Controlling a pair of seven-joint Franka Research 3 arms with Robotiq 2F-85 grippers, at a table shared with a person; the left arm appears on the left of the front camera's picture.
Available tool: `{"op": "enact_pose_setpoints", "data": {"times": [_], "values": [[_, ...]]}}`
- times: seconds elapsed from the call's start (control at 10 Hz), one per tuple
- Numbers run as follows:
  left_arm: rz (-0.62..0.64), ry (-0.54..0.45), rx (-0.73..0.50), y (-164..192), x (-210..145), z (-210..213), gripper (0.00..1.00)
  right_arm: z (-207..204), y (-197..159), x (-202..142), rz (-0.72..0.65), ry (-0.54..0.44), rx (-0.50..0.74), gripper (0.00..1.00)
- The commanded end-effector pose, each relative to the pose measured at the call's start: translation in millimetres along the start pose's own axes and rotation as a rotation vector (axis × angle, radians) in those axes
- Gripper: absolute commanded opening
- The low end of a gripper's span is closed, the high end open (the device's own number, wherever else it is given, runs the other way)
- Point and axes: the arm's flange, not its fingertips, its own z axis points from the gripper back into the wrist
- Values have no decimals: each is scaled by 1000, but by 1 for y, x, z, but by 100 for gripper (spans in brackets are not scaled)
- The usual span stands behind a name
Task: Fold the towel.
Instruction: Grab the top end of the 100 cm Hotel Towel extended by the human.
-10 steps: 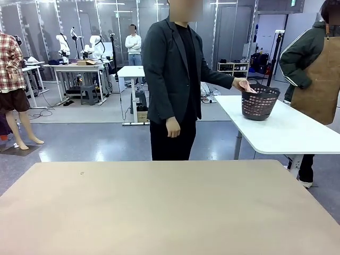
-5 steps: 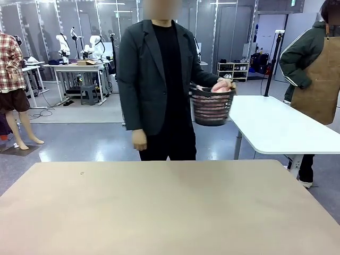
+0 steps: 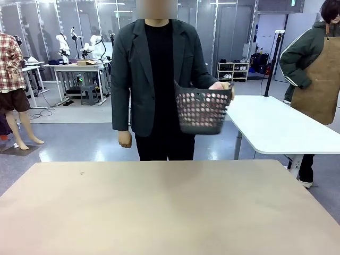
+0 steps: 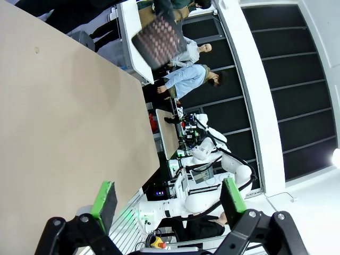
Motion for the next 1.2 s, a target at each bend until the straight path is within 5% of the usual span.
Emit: {"op": "enact_pose_setpoints", "data": {"times": [0.0,1.1], "values": [[-6,7,10,-2,-1,1,100,1,1,-1,-3,13,-12,100],[-6,7,10,-2,-1,1,100,1,1,-1,-3,13,-12,100]]}}
